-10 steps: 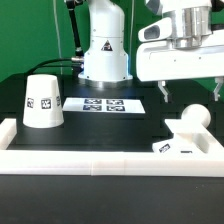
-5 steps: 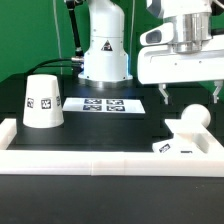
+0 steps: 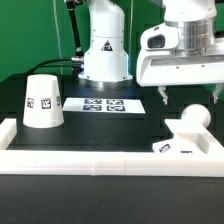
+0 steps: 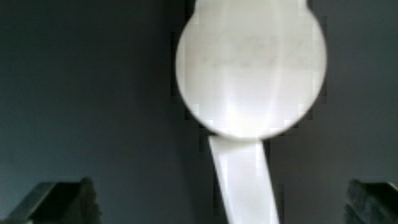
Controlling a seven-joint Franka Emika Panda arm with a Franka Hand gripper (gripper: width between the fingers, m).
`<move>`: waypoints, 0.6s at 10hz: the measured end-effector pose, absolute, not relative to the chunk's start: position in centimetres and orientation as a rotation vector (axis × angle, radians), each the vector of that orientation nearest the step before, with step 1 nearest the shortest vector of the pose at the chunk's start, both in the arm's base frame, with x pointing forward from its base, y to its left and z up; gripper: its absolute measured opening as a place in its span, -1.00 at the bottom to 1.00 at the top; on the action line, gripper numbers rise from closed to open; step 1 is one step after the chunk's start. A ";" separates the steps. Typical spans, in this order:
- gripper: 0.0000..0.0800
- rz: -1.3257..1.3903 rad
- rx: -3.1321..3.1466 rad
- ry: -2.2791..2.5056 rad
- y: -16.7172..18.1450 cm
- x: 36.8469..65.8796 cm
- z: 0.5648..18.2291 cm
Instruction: Assemble lamp
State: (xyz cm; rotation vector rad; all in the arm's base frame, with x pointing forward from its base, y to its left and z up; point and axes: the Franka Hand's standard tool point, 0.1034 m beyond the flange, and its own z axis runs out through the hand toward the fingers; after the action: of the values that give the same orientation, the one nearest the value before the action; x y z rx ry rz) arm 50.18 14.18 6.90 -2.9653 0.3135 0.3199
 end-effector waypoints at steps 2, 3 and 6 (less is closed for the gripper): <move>0.75 0.496 -2.929 0.323 14.5 49.7 7.3; 0.75 0.593 -2.911 0.321 14.3 49.5 7.2; 0.75 0.835 -2.853 0.304 14.6 49.0 6.7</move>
Offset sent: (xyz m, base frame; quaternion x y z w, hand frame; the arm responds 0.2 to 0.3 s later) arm 0.0000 0.0000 0.0000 0.0000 -0.1296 0.0000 0.9916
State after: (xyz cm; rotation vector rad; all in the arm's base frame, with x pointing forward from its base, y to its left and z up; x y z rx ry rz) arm 48.99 14.57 6.75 -2.8528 0.3036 0.8352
